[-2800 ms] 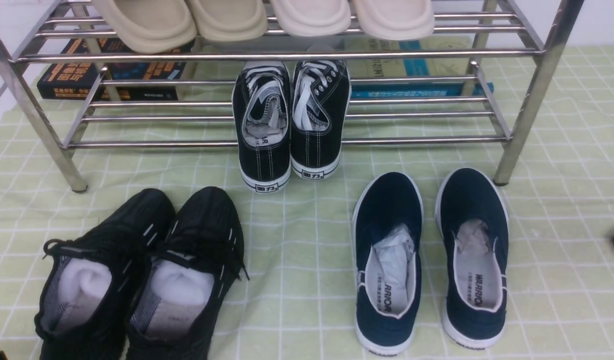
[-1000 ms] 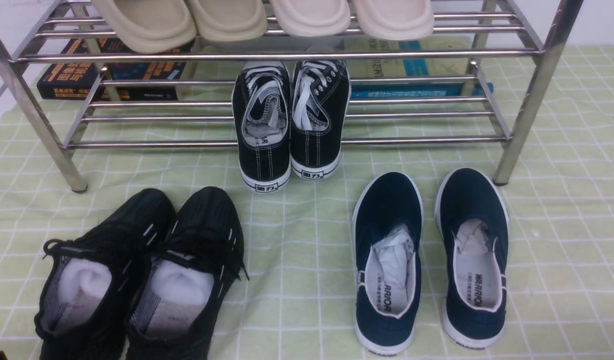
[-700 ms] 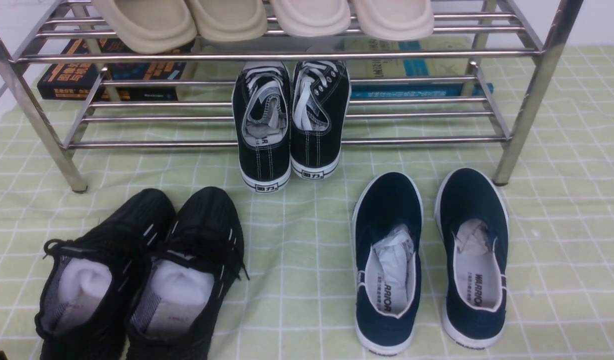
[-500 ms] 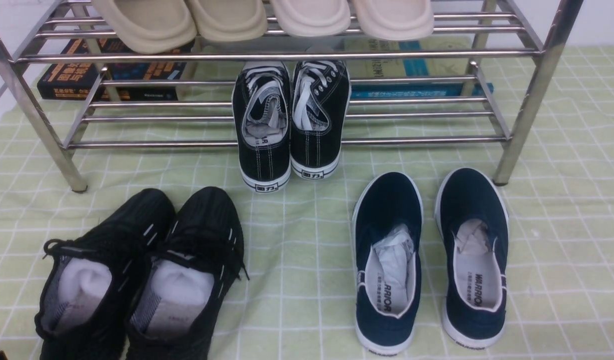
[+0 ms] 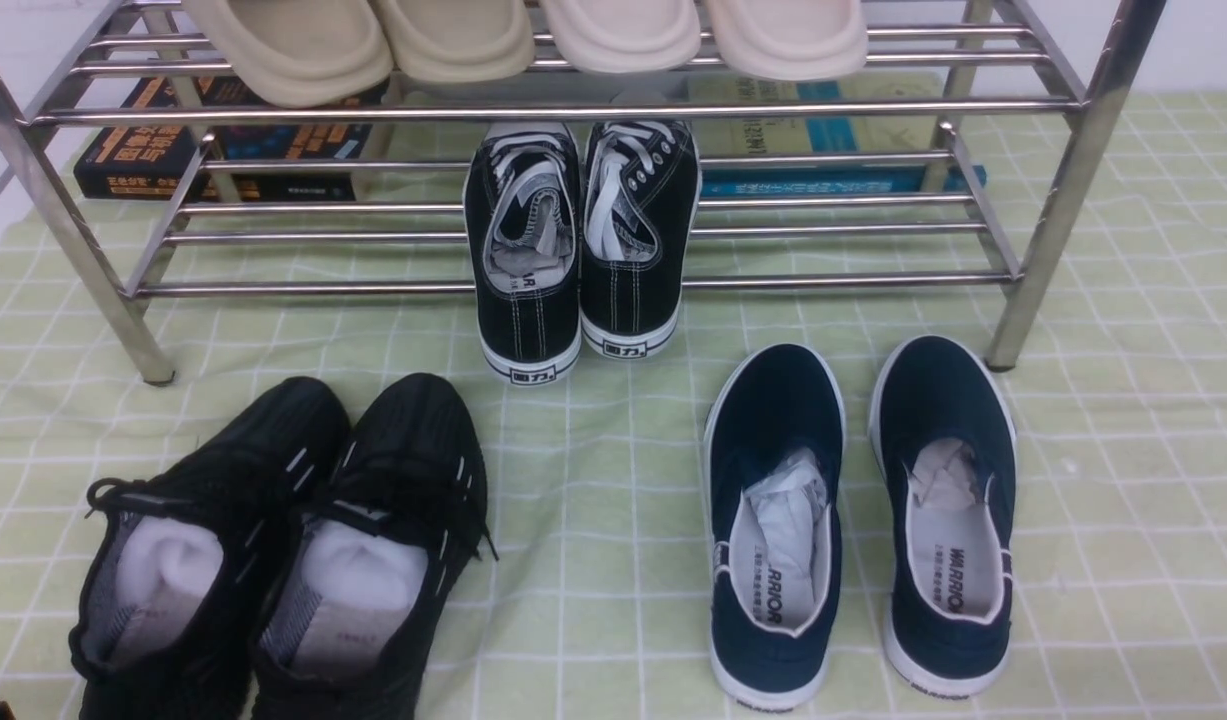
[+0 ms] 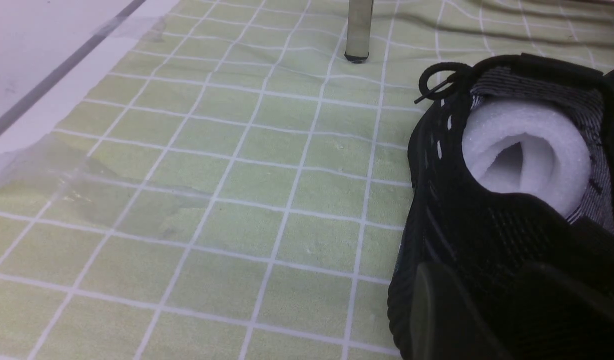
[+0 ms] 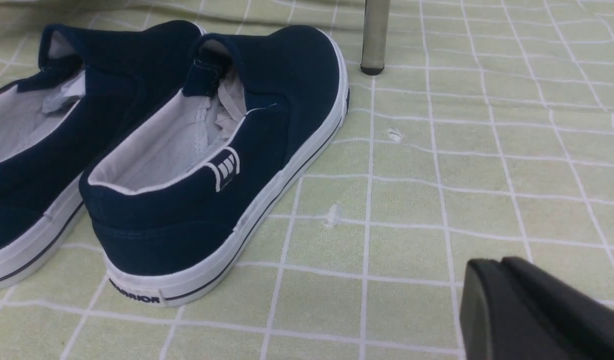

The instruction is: Take the shoes off the shelf with your hand from the green coffee tablecloth.

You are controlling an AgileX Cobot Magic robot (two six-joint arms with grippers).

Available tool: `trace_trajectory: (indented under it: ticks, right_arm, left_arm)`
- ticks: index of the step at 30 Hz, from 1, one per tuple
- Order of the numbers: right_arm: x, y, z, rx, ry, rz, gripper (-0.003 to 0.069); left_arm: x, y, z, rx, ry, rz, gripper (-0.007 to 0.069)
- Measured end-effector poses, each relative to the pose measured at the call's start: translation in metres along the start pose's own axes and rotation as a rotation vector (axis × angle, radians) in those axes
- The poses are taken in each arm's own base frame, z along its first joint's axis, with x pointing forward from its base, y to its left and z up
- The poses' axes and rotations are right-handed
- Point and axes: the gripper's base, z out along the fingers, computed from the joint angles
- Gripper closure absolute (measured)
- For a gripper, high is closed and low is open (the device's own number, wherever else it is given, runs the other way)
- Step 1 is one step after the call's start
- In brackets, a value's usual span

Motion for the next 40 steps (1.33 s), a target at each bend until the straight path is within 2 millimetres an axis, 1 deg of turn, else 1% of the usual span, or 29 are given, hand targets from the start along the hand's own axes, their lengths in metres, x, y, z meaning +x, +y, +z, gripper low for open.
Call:
trace_trajectory:
  ticks: [40]
  right_arm:
    - [0.0,0.0,0.0,0.0,0.0,0.0,0.0571]
  left_arm:
    - [0.0,0.0,0.0,0.0,0.0,0.0,0.0385]
